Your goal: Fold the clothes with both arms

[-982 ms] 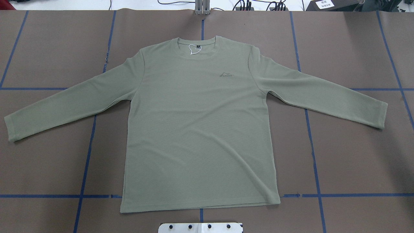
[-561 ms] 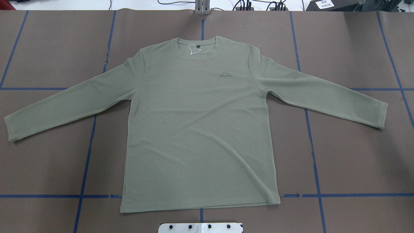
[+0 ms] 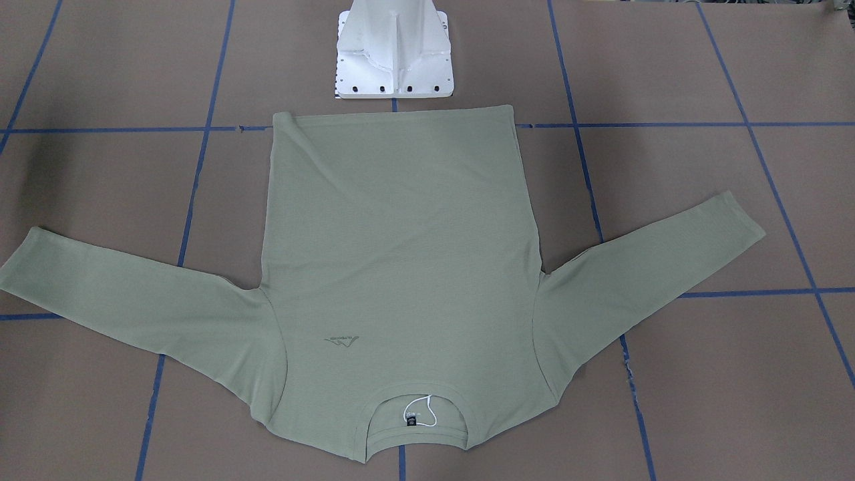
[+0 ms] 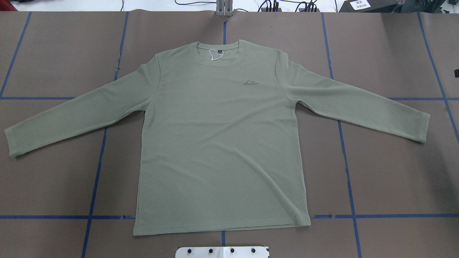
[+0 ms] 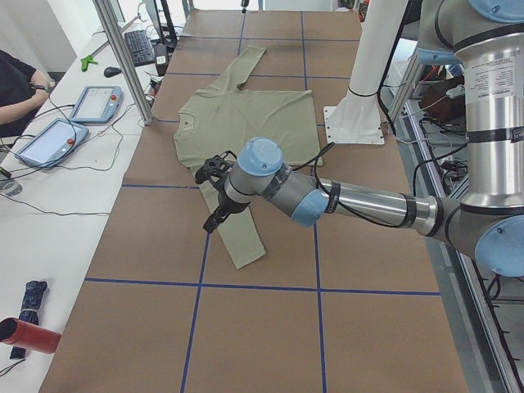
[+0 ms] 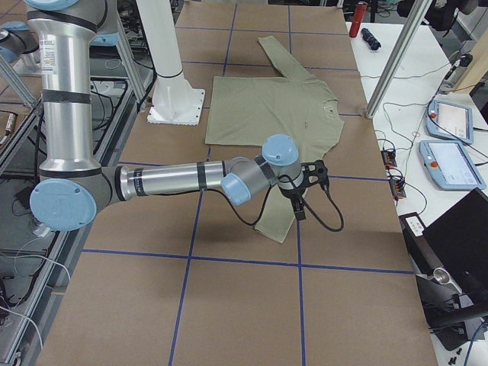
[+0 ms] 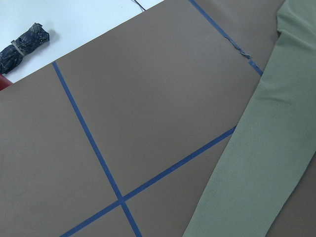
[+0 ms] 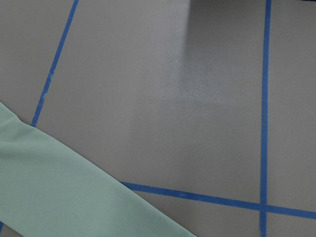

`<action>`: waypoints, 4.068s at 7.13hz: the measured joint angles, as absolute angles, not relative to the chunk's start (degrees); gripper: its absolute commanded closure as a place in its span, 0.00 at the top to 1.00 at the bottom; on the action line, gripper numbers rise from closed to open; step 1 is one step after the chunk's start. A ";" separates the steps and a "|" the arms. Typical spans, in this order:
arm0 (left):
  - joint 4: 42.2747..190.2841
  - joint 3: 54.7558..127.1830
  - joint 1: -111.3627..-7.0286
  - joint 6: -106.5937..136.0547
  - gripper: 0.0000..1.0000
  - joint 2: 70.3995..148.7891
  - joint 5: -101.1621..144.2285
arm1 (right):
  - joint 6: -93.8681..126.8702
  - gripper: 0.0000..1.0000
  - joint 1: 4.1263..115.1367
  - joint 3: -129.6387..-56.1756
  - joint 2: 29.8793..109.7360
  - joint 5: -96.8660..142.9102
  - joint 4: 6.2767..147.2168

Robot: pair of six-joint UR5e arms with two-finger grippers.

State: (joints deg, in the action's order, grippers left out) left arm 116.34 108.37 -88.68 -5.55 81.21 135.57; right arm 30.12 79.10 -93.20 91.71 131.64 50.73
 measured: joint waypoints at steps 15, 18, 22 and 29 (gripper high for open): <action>116.46 108.65 -88.77 -5.97 1.00 80.29 135.71 | 47.56 0.55 61.85 -70.73 92.84 115.33 16.12; 116.46 108.67 -88.77 -6.00 1.00 80.33 135.73 | 47.26 0.54 61.71 -70.53 92.73 115.31 16.11; 116.45 108.60 -88.72 -6.05 1.00 80.33 135.72 | 47.06 0.60 61.70 -70.40 92.97 115.27 16.08; 116.45 108.47 -88.69 -6.06 1.00 80.41 135.79 | 47.84 0.00 61.70 -70.09 92.85 114.96 16.08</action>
State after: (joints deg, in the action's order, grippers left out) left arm 116.45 108.47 -88.69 -6.06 80.41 135.79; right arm 47.84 61.70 -70.09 92.85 114.96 16.08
